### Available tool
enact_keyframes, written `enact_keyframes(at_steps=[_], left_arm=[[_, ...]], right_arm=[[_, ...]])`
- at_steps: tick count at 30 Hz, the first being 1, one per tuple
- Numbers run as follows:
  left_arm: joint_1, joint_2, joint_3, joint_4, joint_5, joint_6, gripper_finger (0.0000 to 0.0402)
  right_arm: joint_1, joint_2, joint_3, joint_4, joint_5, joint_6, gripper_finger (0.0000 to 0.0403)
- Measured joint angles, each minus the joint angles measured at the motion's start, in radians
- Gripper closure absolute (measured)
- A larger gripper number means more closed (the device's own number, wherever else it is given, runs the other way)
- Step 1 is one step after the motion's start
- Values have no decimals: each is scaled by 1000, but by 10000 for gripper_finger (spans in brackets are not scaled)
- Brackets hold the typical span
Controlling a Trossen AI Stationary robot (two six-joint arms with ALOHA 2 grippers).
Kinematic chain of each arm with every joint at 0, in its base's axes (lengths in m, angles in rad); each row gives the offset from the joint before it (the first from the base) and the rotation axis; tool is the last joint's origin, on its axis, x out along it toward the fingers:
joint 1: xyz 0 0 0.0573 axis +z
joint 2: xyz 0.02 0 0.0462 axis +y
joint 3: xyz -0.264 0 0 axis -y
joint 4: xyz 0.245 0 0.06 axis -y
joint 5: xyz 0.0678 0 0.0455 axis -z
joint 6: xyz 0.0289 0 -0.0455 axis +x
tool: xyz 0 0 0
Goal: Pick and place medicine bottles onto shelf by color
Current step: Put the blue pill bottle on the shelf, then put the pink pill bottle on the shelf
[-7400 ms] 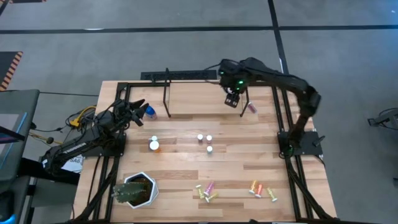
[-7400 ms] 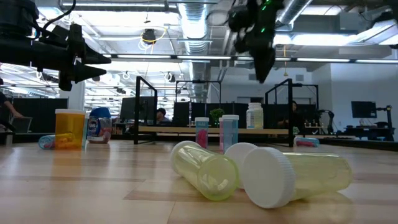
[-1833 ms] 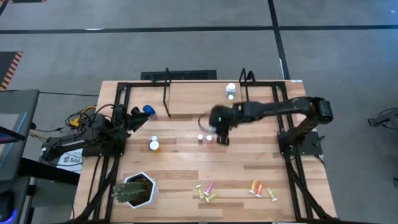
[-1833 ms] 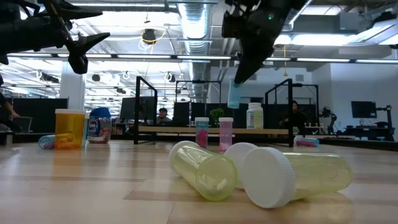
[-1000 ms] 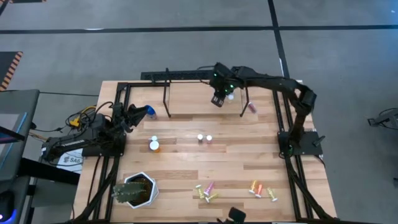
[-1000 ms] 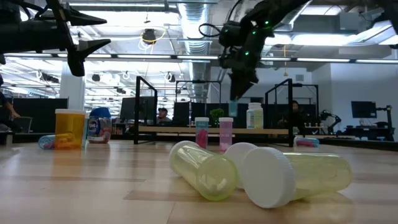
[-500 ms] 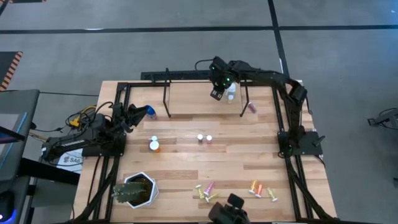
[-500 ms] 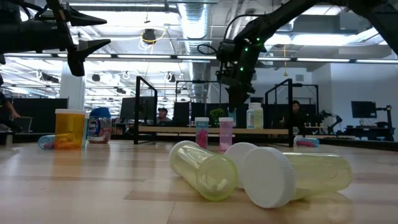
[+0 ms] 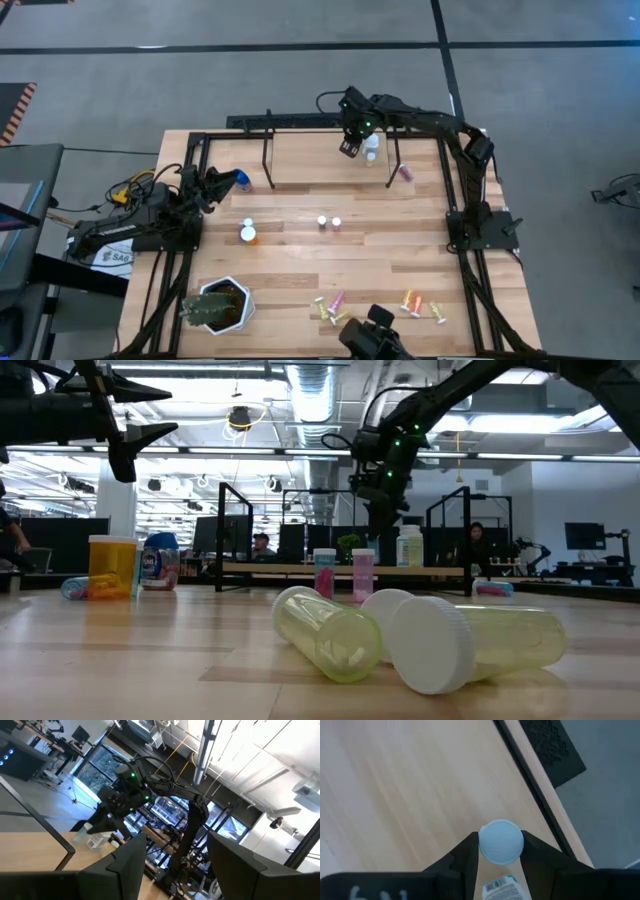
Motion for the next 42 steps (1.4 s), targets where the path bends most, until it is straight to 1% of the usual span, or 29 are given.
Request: enact_keyframes(at_steps=[7, 11, 18, 30, 34, 38, 42], left_arm=[[0, 0, 0, 0, 0, 0, 203], [0, 0, 0, 0, -2, 0, 203], [0, 0, 0, 0, -5, 0, 203], [0, 0, 0, 0, -11, 0, 203], [0, 0, 0, 0, -11, 0, 203], [0, 0, 0, 0, -11, 0, 203], [0, 0, 0, 0, -11, 0, 203]], right_arm=[[-4, 17, 0, 13, -8, -10, 256], [-6, 17, 0, 22, -11, -10, 253], [-10, 17, 0, 27, -16, -10, 236], [-15, 17, 0, 35, -22, -10, 180], [-15, 17, 0, 69, -22, -9, 175], [-15, 17, 2, 65, -22, -10, 176], [-14, 16, 74, 6, -21, -10, 176]])
